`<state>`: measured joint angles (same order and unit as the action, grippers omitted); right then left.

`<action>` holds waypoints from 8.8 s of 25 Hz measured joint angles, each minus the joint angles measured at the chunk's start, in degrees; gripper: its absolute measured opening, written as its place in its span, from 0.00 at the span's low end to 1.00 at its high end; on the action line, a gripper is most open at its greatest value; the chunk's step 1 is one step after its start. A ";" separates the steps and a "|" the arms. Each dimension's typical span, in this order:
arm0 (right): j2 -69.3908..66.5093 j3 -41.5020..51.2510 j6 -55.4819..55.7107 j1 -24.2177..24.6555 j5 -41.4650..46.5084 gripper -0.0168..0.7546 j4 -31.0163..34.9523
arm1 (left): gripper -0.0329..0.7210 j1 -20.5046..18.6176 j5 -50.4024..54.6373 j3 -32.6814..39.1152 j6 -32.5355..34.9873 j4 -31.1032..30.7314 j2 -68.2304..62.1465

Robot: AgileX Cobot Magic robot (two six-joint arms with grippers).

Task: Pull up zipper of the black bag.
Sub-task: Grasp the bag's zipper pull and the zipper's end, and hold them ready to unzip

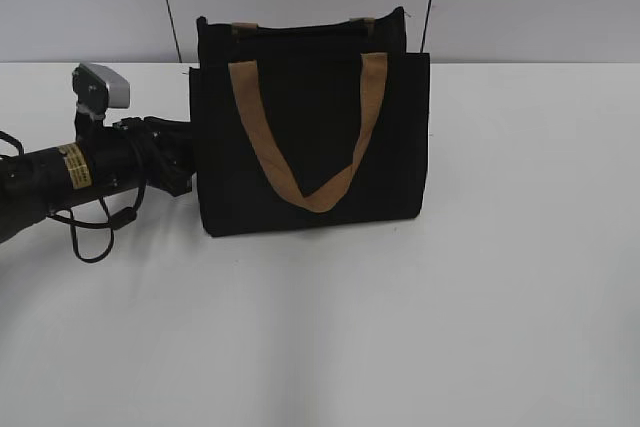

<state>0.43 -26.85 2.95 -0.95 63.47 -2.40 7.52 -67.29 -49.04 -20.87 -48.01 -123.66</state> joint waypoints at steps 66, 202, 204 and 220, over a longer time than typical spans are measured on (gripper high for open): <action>-24.44 -1.79 -33.58 -0.83 -17.51 0.65 36.29 | 0.04 2.13 32.84 2.27 -8.48 -0.32 38.78; -112.15 -67.25 -57.77 -10.26 -15.89 0.00 48.80 | 0.04 2.95 54.44 2.27 -8.54 -0.65 38.15; -111.95 -67.25 -57.52 -10.43 -15.49 0.00 48.88 | 0.04 2.95 54.32 2.27 -8.54 -0.37 38.15; -111.35 -67.25 -46.81 -14.16 -5.13 0.73 42.44 | 0.73 8.78 73.01 2.27 -18.66 7.95 39.82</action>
<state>-110.92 -94.09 -43.86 -15.11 58.34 40.04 16.30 5.73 -46.77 -39.53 -40.06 -83.83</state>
